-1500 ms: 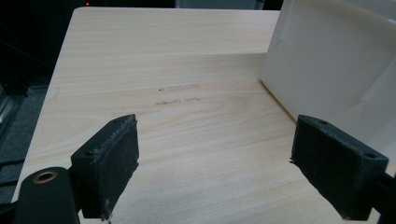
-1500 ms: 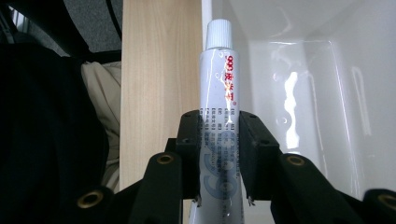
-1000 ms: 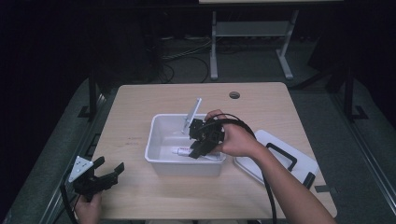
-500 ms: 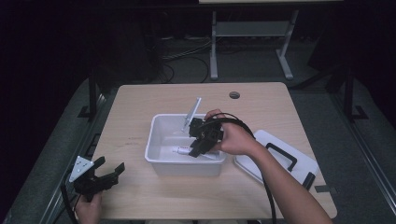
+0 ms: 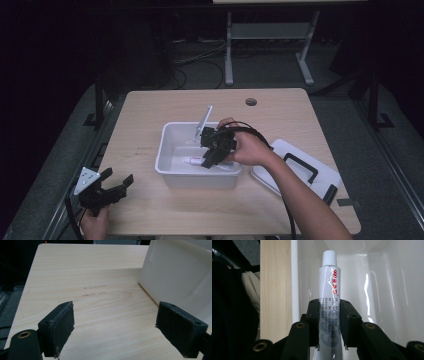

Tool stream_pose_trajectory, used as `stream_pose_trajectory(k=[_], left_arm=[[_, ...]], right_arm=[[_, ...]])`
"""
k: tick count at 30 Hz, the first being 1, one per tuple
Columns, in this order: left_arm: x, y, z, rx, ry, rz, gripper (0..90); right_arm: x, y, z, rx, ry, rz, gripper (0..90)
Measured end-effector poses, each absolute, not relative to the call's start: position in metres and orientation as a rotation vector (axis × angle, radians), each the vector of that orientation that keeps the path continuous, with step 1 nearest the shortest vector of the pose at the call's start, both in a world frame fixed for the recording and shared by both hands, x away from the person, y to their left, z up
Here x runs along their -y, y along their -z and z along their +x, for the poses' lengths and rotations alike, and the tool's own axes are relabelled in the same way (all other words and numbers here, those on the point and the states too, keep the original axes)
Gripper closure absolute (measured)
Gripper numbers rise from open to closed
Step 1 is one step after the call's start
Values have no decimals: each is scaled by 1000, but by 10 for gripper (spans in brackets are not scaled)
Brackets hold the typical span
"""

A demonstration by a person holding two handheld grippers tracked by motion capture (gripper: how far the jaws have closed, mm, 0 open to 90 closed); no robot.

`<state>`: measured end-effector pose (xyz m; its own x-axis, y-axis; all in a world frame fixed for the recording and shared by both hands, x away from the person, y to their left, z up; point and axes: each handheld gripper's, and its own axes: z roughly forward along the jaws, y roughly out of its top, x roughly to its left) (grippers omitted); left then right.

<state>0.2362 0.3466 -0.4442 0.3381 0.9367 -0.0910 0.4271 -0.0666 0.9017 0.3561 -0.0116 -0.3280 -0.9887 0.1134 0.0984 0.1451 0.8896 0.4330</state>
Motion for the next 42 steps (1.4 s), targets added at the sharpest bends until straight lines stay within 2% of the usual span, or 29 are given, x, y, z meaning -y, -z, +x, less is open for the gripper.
stream_pose_trajectory(k=[42], left_arm=[[-346, 444, 237, -1241, -682, 1667, 140]], right_arm=[[14, 360, 368, 2917, 647, -282, 712]])
